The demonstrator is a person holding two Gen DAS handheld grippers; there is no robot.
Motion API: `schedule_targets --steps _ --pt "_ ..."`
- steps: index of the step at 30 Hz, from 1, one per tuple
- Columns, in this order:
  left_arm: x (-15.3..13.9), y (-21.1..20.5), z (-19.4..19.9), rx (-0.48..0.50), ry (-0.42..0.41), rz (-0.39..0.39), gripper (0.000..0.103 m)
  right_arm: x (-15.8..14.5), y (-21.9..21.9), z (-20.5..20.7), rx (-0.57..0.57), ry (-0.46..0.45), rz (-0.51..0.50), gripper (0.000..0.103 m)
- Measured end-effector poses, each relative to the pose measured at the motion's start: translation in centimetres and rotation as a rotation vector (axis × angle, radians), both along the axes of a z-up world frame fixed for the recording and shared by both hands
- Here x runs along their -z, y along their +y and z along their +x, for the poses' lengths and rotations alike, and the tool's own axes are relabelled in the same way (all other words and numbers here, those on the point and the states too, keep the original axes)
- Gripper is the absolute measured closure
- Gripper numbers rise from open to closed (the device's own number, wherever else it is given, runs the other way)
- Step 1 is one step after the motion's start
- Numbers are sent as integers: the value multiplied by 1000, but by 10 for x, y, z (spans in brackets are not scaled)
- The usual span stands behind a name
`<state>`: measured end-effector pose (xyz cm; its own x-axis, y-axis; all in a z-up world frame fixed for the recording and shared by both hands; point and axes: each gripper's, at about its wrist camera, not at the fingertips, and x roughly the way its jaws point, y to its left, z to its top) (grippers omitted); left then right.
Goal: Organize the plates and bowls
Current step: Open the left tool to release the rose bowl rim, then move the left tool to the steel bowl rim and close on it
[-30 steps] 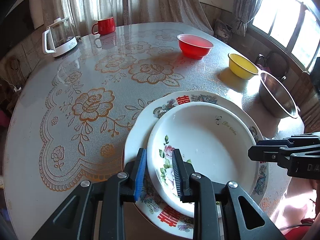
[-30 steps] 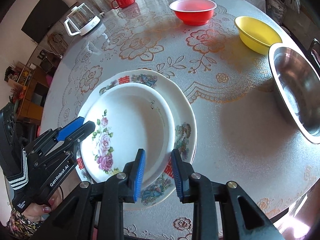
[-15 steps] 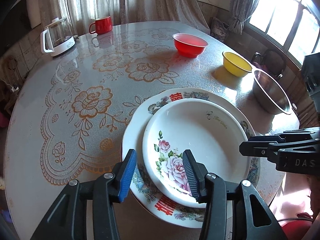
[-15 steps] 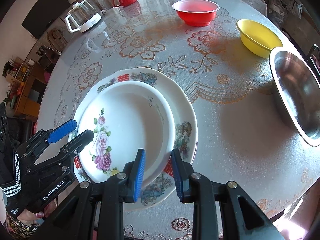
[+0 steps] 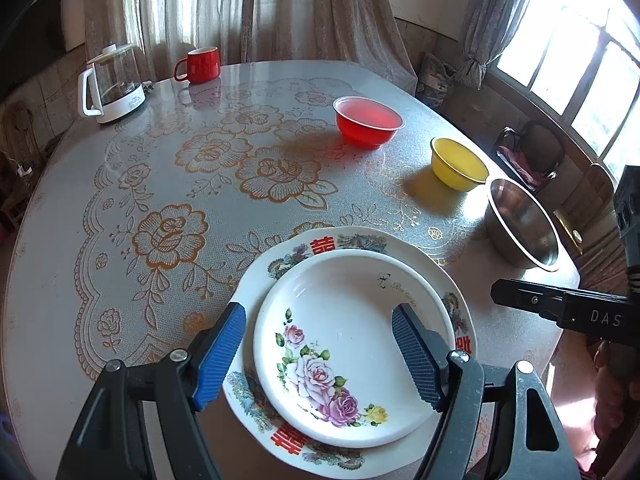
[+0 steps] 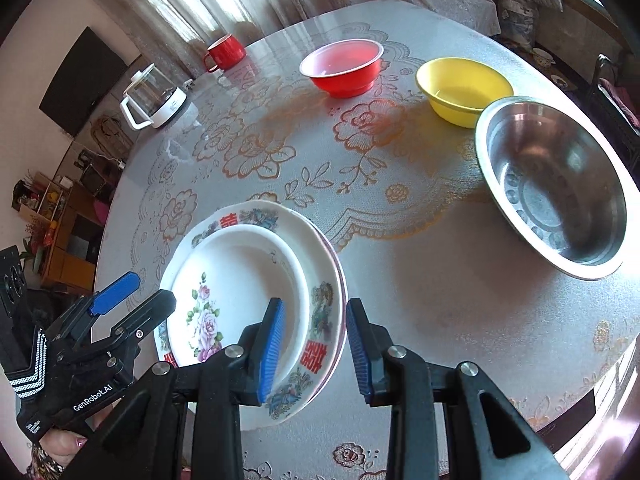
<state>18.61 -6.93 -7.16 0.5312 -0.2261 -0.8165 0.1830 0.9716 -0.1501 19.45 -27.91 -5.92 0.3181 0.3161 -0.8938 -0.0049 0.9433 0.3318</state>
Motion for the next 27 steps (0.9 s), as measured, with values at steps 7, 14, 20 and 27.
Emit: schedule_targets --steps 7,14,20,27 --pt "-9 -28 12 30 11 -17 20 -6 -46 -3 121 -23 18 72" --pt "-16 -64 20 92 17 -14 18 -7 -79 -9 186 -29 17 71" --pt "-19 -95 28 147 33 -18 18 -6 -103 -19 212 -32 4 71" --pt "-19 -131 43 196 58 -28 18 1 -163 -37 307 -4 -68 71"
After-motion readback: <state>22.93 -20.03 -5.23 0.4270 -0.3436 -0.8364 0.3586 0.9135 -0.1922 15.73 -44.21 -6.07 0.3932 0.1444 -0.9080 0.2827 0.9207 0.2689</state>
